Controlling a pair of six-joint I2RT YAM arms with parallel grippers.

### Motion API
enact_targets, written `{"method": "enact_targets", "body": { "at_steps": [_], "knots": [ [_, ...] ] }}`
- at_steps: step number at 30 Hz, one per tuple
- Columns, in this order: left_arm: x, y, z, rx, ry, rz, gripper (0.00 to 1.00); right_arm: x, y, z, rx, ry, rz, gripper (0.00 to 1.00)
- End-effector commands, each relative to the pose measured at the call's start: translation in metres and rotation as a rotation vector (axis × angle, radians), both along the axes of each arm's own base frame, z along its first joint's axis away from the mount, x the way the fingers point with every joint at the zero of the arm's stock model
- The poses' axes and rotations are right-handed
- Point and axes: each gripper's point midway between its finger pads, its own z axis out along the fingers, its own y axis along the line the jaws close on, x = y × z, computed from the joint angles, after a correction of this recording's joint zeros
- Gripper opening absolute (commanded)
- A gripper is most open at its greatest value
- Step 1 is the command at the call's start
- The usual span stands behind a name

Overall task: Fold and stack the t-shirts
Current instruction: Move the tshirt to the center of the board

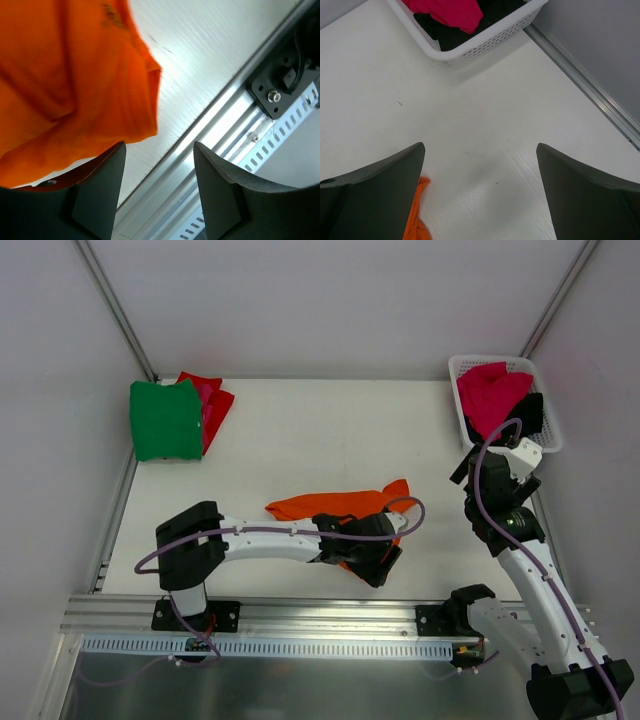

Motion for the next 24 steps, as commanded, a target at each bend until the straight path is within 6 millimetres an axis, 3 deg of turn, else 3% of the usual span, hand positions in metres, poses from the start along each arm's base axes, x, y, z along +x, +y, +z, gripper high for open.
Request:
{"method": "enact_targets", "body": {
  "at_steps": [1, 2, 7, 10, 15, 21, 22, 24],
  "knots": [
    [-0.023, -0.005, -0.02, 0.046, 0.059, -0.153, 0.57, 0.0, -0.001, 0.0, 0.008, 0.0, -0.007, 1.0],
    [-0.026, -0.006, -0.036, 0.081, 0.069, -0.178, 0.57, 0.0, -0.001, 0.001, 0.011, -0.002, -0.005, 1.0],
    [-0.035, 0.0, -0.076, 0.172, 0.101, -0.21, 0.55, -0.001, -0.002, 0.0, 0.013, -0.004, -0.009, 1.0],
    [-0.029, 0.002, -0.083, 0.197, 0.075, -0.199, 0.54, -0.002, -0.001, 0.0, 0.014, -0.008, -0.006, 1.0],
    [-0.024, 0.003, -0.078, 0.202, 0.047, -0.183, 0.53, -0.002, -0.002, 0.001, 0.013, -0.009, -0.006, 0.99],
    [-0.008, 0.013, -0.059, 0.233, -0.038, -0.112, 0.53, -0.001, -0.001, 0.0, 0.016, -0.007, -0.003, 0.99],
    [-0.004, 0.016, -0.059, 0.246, -0.055, -0.1, 0.39, -0.002, -0.001, 0.001, 0.018, -0.009, -0.004, 0.99],
    [0.004, 0.022, -0.065, 0.279, -0.065, -0.075, 0.22, -0.001, 0.0, 0.001, 0.021, -0.009, 0.0, 0.99]
  ]
}}
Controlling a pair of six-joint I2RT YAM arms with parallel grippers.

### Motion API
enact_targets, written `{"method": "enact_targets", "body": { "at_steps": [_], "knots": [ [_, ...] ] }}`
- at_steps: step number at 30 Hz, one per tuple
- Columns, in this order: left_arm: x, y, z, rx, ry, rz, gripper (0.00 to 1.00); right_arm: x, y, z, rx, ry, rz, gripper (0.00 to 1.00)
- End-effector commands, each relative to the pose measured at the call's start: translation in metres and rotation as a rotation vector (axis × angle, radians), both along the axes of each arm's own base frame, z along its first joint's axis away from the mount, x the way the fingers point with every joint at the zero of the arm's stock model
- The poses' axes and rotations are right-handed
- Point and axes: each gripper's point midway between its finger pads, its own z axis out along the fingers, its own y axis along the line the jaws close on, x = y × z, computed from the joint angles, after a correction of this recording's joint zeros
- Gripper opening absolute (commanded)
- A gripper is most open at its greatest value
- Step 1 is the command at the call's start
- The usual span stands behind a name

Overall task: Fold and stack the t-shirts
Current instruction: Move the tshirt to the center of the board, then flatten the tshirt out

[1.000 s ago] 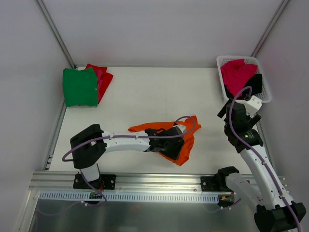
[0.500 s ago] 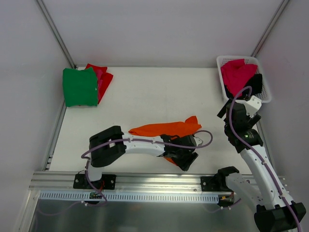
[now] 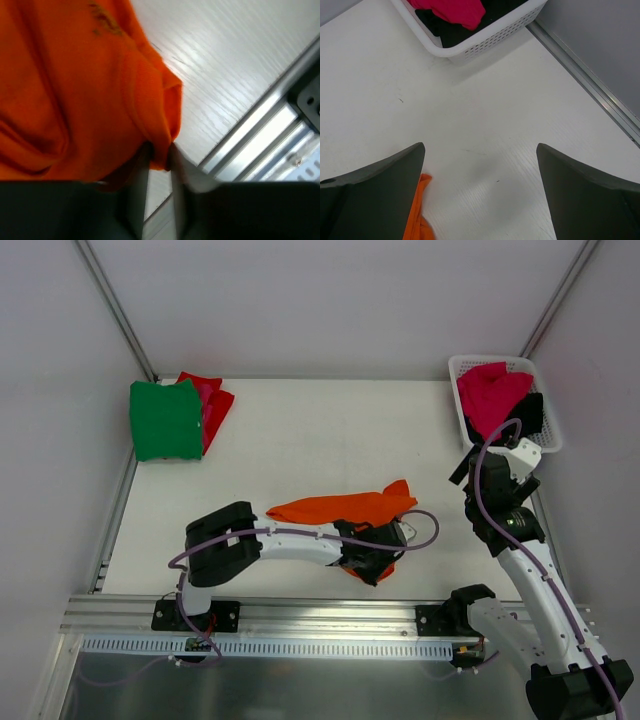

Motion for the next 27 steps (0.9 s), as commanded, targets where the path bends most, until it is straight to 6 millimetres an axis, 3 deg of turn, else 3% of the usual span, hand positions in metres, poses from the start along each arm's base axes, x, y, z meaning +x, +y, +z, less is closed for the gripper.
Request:
{"method": "enact_targets", "body": {
  "at_steps": [1, 2, 5, 8, 9, 11, 13, 14, 15, 18, 21, 25, 27],
  "knots": [
    [0.013, 0.041, -0.023, 0.181, -0.051, 0.05, 0.05, -0.001, -0.001, 0.003, 0.012, -0.017, -0.009, 1.0],
    [0.014, 0.043, -0.026, 0.195, -0.058, 0.06, 0.0, -0.002, -0.002, 0.003, 0.008, -0.016, -0.011, 0.99],
    [0.018, 0.049, -0.031, 0.219, -0.074, 0.091, 0.0, -0.003, -0.003, 0.003, 0.003, -0.015, -0.014, 0.99],
    [0.029, 0.057, -0.015, 0.209, -0.148, 0.139, 0.0, -0.003, -0.003, 0.004, 0.003, -0.017, -0.013, 1.0],
    [0.039, 0.058, 0.004, 0.18, -0.207, 0.171, 0.0, -0.003, -0.003, 0.003, 0.004, -0.013, -0.014, 0.99],
    [0.05, 0.072, 0.022, 0.188, -0.274, 0.223, 0.0, -0.002, -0.003, 0.003, 0.002, -0.011, -0.013, 1.0],
    [0.073, 0.086, 0.067, 0.147, -0.42, 0.316, 0.0, -0.001, -0.002, 0.002, 0.0, -0.004, -0.01, 1.0],
    [0.081, 0.102, 0.085, 0.163, -0.475, 0.35, 0.0, -0.001, -0.002, 0.001, 0.001, -0.003, -0.009, 0.99],
    [0.09, 0.111, 0.12, 0.099, -0.533, 0.406, 0.0, -0.001, -0.002, 0.0, 0.002, -0.002, -0.008, 0.99],
    [0.12, 0.148, 0.185, 0.0, -0.639, 0.546, 0.0, 0.0, -0.001, 0.0, 0.009, -0.002, -0.005, 1.0],
    [0.138, 0.183, 0.236, -0.081, -0.727, 0.665, 0.0, 0.001, 0.0, -0.002, 0.011, 0.008, 0.0, 1.0],
    [0.148, 0.203, 0.282, -0.127, -0.805, 0.702, 0.0, 0.006, 0.008, -0.01, 0.027, 0.031, 0.029, 0.99],
    [0.151, 0.212, 0.294, -0.133, -0.837, 0.732, 0.0, 0.009, 0.011, -0.018, 0.035, 0.053, 0.041, 0.99]
  ]
}}
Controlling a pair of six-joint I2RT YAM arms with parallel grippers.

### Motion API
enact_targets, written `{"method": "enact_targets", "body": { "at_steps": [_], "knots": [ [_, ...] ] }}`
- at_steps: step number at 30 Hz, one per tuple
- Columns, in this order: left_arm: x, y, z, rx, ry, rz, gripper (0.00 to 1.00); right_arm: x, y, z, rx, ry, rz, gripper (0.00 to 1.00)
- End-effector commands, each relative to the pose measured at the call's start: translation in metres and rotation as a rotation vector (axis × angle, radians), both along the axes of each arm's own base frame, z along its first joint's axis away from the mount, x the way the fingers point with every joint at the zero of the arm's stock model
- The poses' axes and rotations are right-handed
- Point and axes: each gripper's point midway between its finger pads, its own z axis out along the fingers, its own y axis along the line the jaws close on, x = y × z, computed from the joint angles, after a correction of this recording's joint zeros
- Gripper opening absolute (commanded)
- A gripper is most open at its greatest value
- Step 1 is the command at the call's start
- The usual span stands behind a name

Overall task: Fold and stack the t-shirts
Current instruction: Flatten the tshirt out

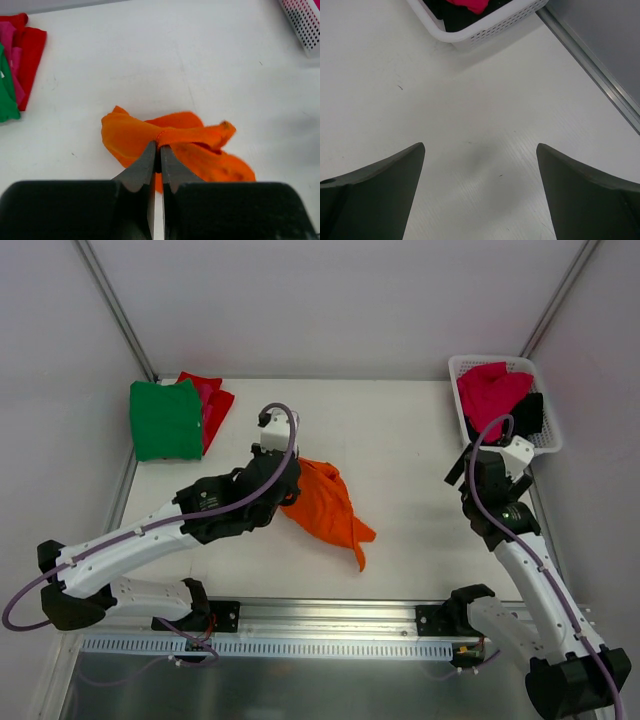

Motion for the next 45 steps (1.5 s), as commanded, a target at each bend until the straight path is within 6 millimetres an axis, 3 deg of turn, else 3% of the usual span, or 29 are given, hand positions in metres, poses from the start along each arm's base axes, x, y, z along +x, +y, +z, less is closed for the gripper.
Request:
{"method": "enact_targets", "body": {
  "at_steps": [1, 6, 12, 16, 17, 18, 19, 20, 21, 25, 34, 38, 45],
  "knots": [
    [0.008, 0.022, 0.016, 0.103, -0.068, 0.066, 0.0, 0.005, 0.006, -0.01, 0.03, 0.016, 0.017, 0.99],
    [0.016, 0.043, 0.053, 0.081, -0.14, 0.141, 0.0, 0.013, 0.021, -0.025, 0.079, 0.048, 0.071, 1.0],
    [0.024, 0.052, 0.088, 0.031, -0.187, 0.177, 0.0, 0.024, 0.049, -0.042, 0.171, 0.063, 0.171, 0.99],
    [0.036, 0.054, 0.111, 0.013, -0.221, 0.193, 0.0, 0.036, 0.1, -0.055, 0.379, 0.036, 0.349, 0.99],
    [0.038, 0.054, 0.116, 0.01, -0.229, 0.197, 0.0, 0.042, 0.127, -0.048, 0.477, 0.0, 0.457, 0.99],
    [0.039, 0.055, 0.128, -0.004, -0.247, 0.192, 0.0, 0.04, 0.144, -0.063, 0.57, 0.04, 0.489, 1.0],
    [0.04, 0.053, 0.134, -0.016, -0.255, 0.18, 0.0, 0.035, 0.166, -0.064, 0.669, 0.064, 0.57, 0.99],
    [0.042, 0.052, 0.142, -0.023, -0.266, 0.18, 0.0, 0.045, 0.179, -0.055, 0.717, 0.013, 0.619, 0.99],
    [0.042, 0.052, 0.146, -0.014, -0.273, 0.178, 0.0, 0.045, 0.191, -0.068, 0.784, 0.061, 0.619, 0.99],
    [0.042, 0.057, 0.154, -0.019, -0.289, 0.202, 0.0, 0.047, 0.226, -0.075, 0.931, 0.082, 0.718, 0.99],
    [0.038, 0.07, 0.161, -0.042, -0.306, 0.225, 0.0, 0.045, 0.283, -0.083, 1.194, 0.13, 0.867, 1.0],
    [0.038, 0.071, 0.158, -0.045, -0.303, 0.228, 0.0, 0.034, 0.311, -0.104, 1.255, 0.215, 0.879, 0.99],
    [0.036, 0.078, 0.154, -0.056, -0.301, 0.24, 0.0, 0.018, 0.327, -0.126, 1.249, 0.292, 0.884, 0.85]
  ]
}}
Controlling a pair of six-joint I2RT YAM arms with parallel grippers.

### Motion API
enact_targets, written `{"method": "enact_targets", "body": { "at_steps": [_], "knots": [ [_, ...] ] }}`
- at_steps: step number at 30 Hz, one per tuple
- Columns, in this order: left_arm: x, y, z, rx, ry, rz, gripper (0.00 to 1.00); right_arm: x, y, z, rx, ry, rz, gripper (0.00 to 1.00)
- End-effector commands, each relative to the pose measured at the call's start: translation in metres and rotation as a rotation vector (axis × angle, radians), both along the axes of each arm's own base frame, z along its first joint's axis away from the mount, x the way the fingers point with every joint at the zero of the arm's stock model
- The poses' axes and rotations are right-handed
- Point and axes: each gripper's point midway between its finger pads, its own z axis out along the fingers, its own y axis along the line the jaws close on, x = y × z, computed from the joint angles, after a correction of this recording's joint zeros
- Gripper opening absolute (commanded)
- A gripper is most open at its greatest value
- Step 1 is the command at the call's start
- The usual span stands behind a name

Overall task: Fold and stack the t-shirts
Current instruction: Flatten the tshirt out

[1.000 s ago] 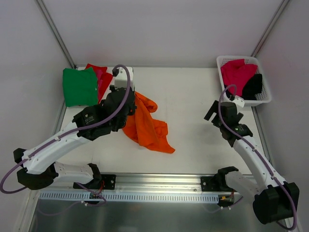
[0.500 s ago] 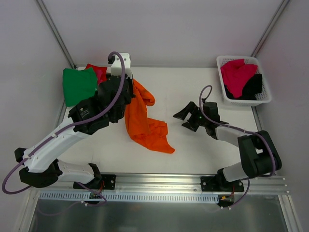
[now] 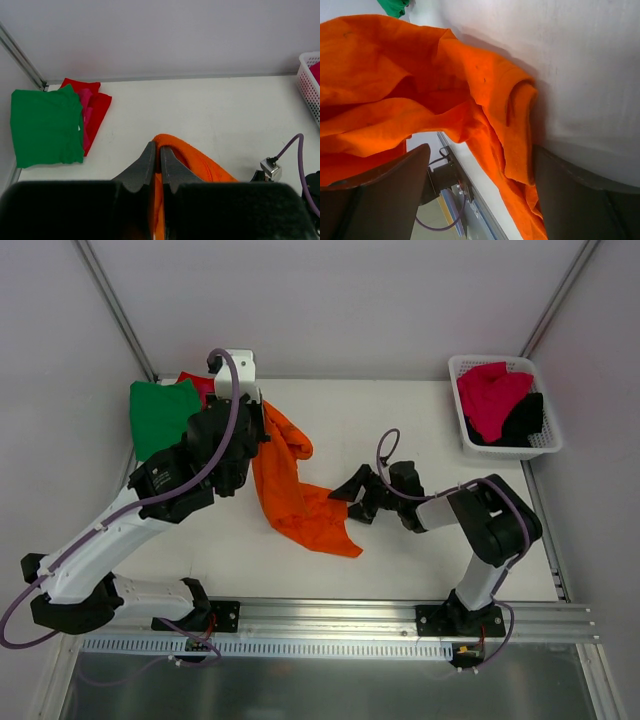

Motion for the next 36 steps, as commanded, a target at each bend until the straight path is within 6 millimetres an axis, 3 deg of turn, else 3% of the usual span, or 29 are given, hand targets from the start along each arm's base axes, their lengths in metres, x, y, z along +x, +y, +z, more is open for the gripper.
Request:
{"method": "enact_targets", "body": {
  "at_steps": [1, 4, 5, 6, 12, 13, 14, 16, 17, 18, 19, 21, 22, 25, 32, 36],
  "knots": [
    [0.0, 0.015, 0.014, -0.069, -0.046, 0.04, 0.0, 0.007, 0.011, 0.018, 0.059, -0.065, 0.017, 0.82],
    [-0.001, 0.016, 0.01, -0.073, -0.041, 0.041, 0.0, 0.005, 0.009, 0.014, 0.041, -0.067, 0.019, 0.33],
    [-0.001, 0.017, 0.009, -0.075, -0.041, 0.042, 0.0, 0.005, 0.009, 0.014, 0.039, -0.071, 0.019, 0.03],
    [-0.001, 0.018, 0.007, -0.074, -0.038, 0.045, 0.0, 0.006, 0.008, 0.013, 0.023, -0.079, 0.017, 0.01],
    [-0.004, 0.025, -0.007, -0.082, -0.024, 0.056, 0.0, 0.015, -0.016, 0.016, -0.103, -0.138, -0.026, 0.0],
    [-0.004, 0.026, -0.008, -0.084, -0.023, 0.058, 0.0, 0.024, -0.026, 0.029, -0.119, -0.201, -0.042, 0.01],
    [-0.006, 0.029, -0.009, -0.089, -0.024, 0.06, 0.0, 0.024, -0.038, 0.025, -0.175, -0.182, -0.065, 0.01],
    [-0.006, 0.032, -0.015, -0.085, -0.018, 0.068, 0.0, 0.04, -0.062, 0.057, -0.265, -0.324, -0.104, 0.01],
    [-0.007, 0.034, -0.018, -0.087, -0.016, 0.075, 0.0, 0.038, -0.086, 0.05, -0.39, -0.292, -0.151, 0.01],
    [-0.008, 0.036, -0.02, -0.087, -0.015, 0.078, 0.0, 0.043, -0.103, 0.06, -0.455, -0.325, -0.189, 0.01],
    [-0.008, 0.037, -0.022, -0.085, -0.014, 0.083, 0.0, 0.046, -0.128, 0.086, -0.549, -0.398, -0.247, 0.0],
    [-0.009, 0.04, -0.026, -0.091, -0.011, 0.089, 0.0, 0.048, -0.161, 0.11, -0.618, -0.431, -0.331, 0.0],
    [-0.01, 0.042, -0.029, -0.091, -0.009, 0.091, 0.0, 0.046, -0.18, 0.133, -0.681, -0.47, -0.383, 0.01],
    [-0.01, 0.045, -0.034, -0.096, -0.005, 0.103, 0.0, 0.04, -0.22, 0.167, -0.81, -0.517, -0.504, 0.01],
    [-0.014, 0.056, -0.043, -0.101, -0.004, 0.132, 0.0, 0.014, -0.278, 0.207, -0.987, -0.544, -0.711, 0.01],
    [-0.018, 0.067, -0.046, -0.103, -0.011, 0.161, 0.0, -0.011, -0.324, 0.217, -1.142, -0.492, -0.887, 0.01]
  ]
}}
